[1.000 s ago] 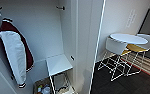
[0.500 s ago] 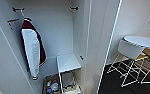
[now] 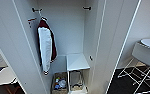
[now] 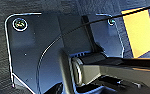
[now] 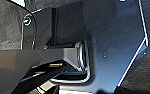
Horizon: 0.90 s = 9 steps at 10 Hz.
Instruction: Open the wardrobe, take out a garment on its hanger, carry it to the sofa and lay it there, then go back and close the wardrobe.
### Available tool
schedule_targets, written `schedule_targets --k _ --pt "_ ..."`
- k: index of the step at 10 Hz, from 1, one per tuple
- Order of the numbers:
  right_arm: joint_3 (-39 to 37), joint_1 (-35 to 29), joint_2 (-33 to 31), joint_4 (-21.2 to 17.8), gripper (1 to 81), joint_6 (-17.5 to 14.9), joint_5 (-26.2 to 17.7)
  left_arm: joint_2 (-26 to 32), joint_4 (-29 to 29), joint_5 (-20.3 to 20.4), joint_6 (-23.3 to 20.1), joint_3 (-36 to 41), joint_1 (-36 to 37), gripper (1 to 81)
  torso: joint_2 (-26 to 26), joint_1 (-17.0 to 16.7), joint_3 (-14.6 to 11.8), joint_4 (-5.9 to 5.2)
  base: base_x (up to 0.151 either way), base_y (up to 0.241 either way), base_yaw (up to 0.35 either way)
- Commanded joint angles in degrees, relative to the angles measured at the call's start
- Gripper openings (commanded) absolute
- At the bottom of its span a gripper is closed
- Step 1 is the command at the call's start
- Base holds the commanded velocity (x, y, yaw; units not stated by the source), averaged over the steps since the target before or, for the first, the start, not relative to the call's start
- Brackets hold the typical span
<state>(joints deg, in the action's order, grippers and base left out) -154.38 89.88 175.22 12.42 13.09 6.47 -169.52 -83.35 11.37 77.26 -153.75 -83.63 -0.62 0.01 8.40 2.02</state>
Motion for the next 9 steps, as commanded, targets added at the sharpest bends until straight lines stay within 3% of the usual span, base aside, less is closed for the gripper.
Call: schedule_targets --k 1,6,9 --pt "0.1 -1.5 0.2 0.2 81.1 0.0 -2.9 0.1 -0.1 -1.6 0.2 0.2 1.9 81.1 0.0 0.0 0.0 0.0 0.0 0.0 0.307" --pt "0.1 -1.2 0.2 0.2 81.1 0.0 -2.9 0.1 -0.4 -1.3 0.2 0.2 1.8 81.1 0.0 0.0 0.0 0.0 0.0 0.0 0.272" --pt "0.1 -1.2 0.2 0.2 81.1 0.0 -2.9 0.3 -0.2 -1.1 0.2 0.3 1.8 81.1 0.0 0.0 0.0 0.0 0.0 0.0 0.033"
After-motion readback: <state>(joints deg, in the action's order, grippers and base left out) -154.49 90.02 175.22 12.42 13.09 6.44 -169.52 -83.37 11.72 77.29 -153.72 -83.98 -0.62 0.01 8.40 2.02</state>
